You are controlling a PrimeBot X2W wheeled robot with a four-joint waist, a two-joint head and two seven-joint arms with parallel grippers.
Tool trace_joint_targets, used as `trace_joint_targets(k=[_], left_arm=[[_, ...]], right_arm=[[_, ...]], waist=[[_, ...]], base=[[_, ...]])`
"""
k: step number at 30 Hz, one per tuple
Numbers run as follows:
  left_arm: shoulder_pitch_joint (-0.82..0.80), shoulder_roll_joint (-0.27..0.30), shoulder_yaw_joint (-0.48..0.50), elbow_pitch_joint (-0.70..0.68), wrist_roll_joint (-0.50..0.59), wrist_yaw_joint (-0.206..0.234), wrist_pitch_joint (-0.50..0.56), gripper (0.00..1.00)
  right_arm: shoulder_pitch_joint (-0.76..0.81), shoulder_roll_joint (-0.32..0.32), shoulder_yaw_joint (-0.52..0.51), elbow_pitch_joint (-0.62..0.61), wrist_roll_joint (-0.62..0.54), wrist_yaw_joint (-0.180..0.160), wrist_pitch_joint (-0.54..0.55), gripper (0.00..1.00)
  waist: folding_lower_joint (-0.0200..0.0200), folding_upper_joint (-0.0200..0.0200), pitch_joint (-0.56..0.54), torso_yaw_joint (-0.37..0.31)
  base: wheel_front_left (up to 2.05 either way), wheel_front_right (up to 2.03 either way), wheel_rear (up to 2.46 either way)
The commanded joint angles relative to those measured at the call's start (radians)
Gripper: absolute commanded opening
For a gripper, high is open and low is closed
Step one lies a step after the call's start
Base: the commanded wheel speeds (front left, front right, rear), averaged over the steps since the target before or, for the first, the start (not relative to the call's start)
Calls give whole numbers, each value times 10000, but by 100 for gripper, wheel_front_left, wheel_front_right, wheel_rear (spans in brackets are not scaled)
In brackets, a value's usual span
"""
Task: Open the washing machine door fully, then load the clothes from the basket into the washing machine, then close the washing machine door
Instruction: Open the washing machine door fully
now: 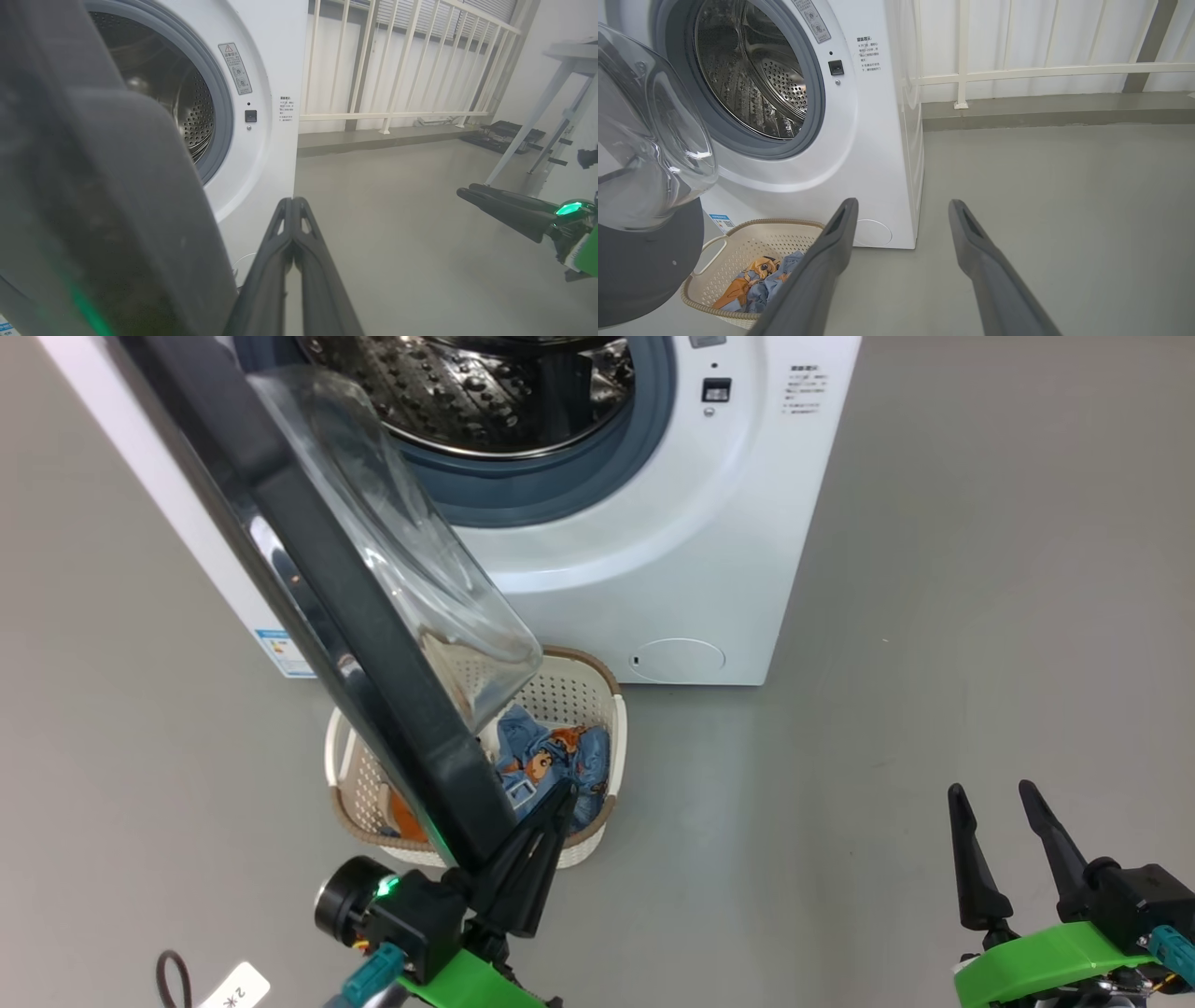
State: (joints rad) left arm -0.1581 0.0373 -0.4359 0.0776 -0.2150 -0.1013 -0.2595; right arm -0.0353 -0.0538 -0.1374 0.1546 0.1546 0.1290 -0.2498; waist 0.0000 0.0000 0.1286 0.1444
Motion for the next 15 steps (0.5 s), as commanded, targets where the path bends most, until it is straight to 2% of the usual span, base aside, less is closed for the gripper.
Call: trace_joint_targets(k=[1,15], left_arm=[[-112,163,622,-165,43,128,-23,0],[555,145,935,-30,218,588,-23,0]], right_arm=[[-140,-81,273,-201,51,17,-120,100],[-84,-43,234,-156,106,17,-120,100]], waist=[[0,0,-33,70],[0,0,-78,527]], base=[[0,0,0],[0,0,0]])
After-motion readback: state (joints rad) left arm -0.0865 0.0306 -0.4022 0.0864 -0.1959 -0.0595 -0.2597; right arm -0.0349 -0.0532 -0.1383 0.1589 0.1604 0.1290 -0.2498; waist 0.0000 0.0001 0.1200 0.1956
